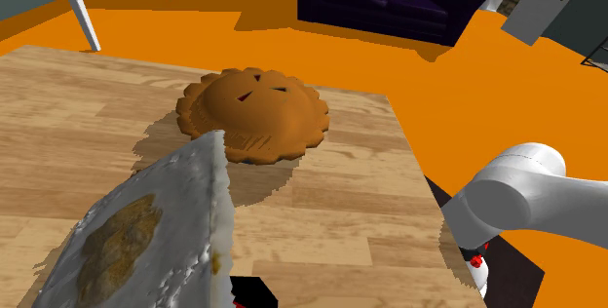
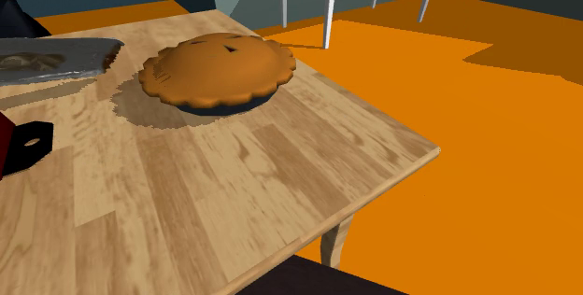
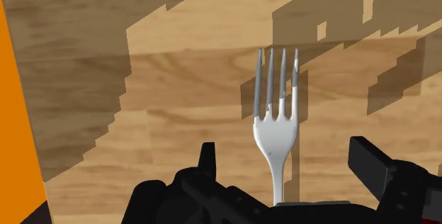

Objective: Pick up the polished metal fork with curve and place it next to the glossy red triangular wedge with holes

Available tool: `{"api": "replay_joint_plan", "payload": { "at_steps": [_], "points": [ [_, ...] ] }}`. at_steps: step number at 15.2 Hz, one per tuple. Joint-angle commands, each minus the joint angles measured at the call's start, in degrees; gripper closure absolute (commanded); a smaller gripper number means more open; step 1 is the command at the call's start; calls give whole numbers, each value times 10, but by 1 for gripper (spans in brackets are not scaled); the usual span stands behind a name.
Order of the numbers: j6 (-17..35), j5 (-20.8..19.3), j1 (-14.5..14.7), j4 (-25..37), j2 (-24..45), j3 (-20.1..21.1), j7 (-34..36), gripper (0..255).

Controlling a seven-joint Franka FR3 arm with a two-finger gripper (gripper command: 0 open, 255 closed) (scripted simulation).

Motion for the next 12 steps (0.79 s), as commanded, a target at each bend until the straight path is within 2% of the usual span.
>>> {"api": "replay_joint_plan", "payload": {
  "at_steps": [1,4,12],
  "points": [
    [-11,-9,-4,13,8,-9,3,0],
    [-41,-31,-16,52,31,-32,13,0],
    [-41,-31,-16,52,31,-32,13,0]
  ]
}}
